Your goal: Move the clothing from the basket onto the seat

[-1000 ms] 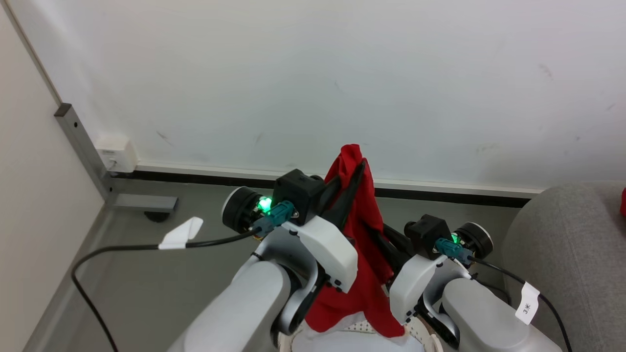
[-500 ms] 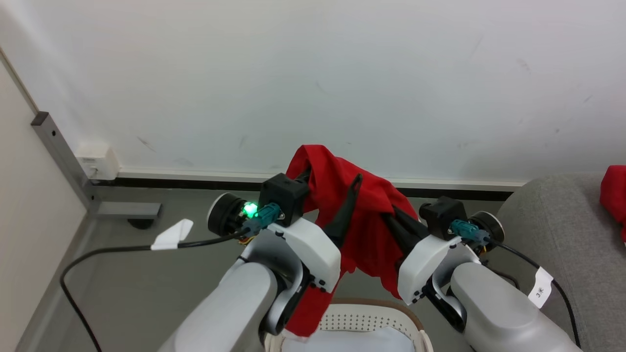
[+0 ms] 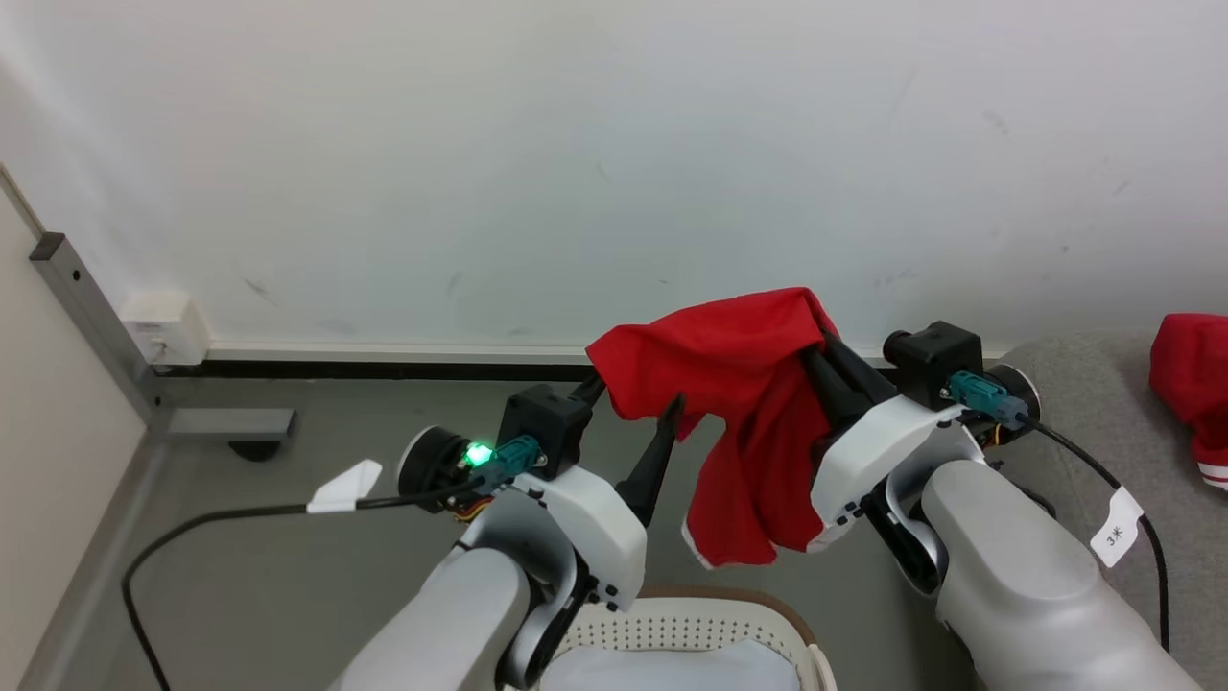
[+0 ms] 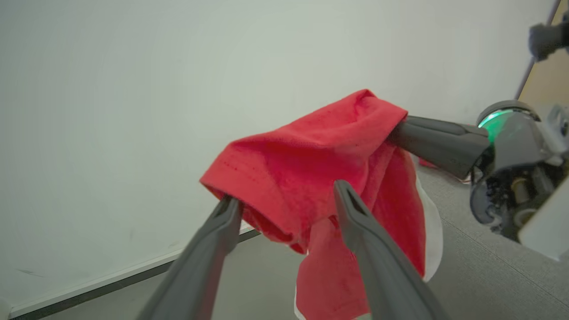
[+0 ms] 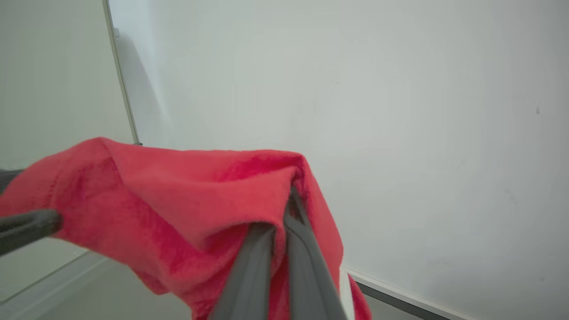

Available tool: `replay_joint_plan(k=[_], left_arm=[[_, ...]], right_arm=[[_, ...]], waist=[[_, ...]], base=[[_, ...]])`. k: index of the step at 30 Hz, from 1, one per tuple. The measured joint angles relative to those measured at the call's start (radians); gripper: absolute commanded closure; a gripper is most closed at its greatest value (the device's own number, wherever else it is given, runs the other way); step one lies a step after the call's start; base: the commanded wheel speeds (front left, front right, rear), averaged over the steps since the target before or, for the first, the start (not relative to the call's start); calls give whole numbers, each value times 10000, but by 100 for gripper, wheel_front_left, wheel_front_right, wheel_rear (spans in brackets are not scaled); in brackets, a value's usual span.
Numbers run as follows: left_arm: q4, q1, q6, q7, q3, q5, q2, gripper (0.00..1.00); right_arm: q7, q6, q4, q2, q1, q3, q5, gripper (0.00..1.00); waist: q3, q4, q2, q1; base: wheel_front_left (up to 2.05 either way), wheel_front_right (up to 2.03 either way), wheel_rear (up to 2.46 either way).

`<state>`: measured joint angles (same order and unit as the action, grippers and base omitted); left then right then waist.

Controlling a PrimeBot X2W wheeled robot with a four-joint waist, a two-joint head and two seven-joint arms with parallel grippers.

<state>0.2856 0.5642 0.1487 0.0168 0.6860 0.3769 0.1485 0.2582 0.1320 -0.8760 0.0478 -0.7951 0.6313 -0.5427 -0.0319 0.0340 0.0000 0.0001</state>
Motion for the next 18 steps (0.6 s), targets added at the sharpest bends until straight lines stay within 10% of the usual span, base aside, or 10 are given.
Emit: replay_joint_plan(k=[18], left_arm=[[803,-371,77,-629,-2,211,-33,0]], right_arm=[[17,0,855,487,331,-1141,788,100]], waist=[[149,-1196,1,-1]], base=[[0,0,0]])
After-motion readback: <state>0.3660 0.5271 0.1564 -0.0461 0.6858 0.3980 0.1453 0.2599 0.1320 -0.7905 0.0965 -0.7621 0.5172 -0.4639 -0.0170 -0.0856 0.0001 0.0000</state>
